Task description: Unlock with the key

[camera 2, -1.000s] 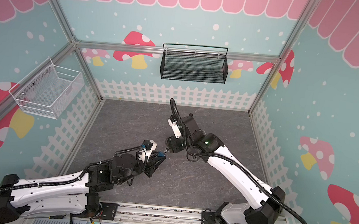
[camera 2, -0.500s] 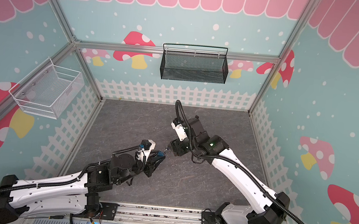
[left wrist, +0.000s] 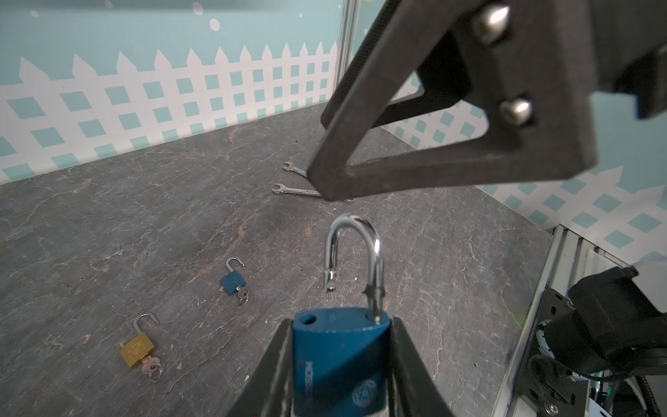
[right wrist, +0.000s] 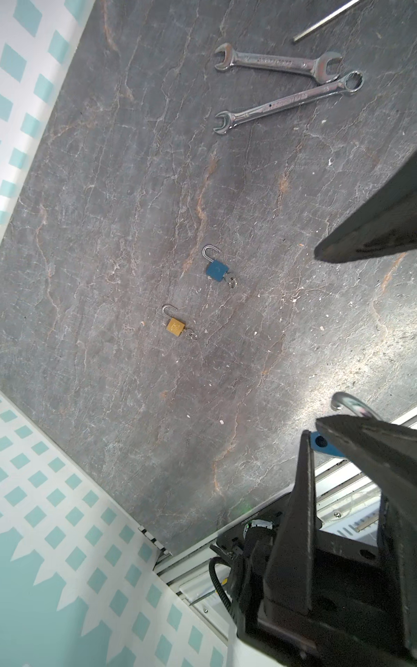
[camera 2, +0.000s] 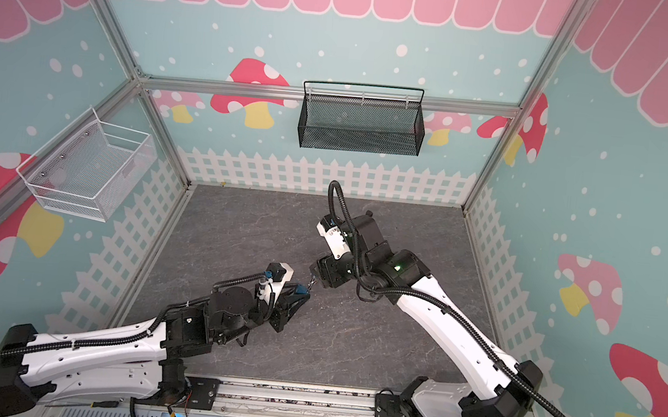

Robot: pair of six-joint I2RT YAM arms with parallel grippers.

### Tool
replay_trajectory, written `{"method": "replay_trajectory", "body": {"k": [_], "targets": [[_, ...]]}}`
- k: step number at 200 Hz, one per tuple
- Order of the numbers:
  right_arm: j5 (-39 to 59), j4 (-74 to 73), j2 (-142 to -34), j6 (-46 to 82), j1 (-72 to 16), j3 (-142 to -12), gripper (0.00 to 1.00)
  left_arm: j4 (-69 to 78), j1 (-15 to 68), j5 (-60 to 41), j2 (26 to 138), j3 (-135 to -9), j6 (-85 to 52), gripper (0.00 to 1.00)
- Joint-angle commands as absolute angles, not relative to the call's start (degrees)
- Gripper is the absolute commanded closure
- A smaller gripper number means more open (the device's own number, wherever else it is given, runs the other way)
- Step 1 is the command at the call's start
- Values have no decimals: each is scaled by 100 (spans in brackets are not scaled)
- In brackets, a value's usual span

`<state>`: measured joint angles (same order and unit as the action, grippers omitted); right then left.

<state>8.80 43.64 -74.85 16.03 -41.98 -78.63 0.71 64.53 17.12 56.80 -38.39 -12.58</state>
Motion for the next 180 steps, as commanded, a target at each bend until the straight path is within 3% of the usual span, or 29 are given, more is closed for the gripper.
{"method": "replay_trajectory", "body": {"k": [1,118,160,180], "targets": [[902,4420,-7598,1411,-4166,-7944,30,229,6451,1685,5622,-4006,-1142,100],[1669,4559,-7053,1298,-4027,-7422,30,194,6442,2086,5368,-3786,-1254,100],[1589,4569,-6882,1351,-3925,-7308,29,225,6438,2136,5445,-3789,-1316,100],[958,4631,-6839,1495,-3854,-7297,27,67,6434,2185,5551,-3903,-1404,100]]}}
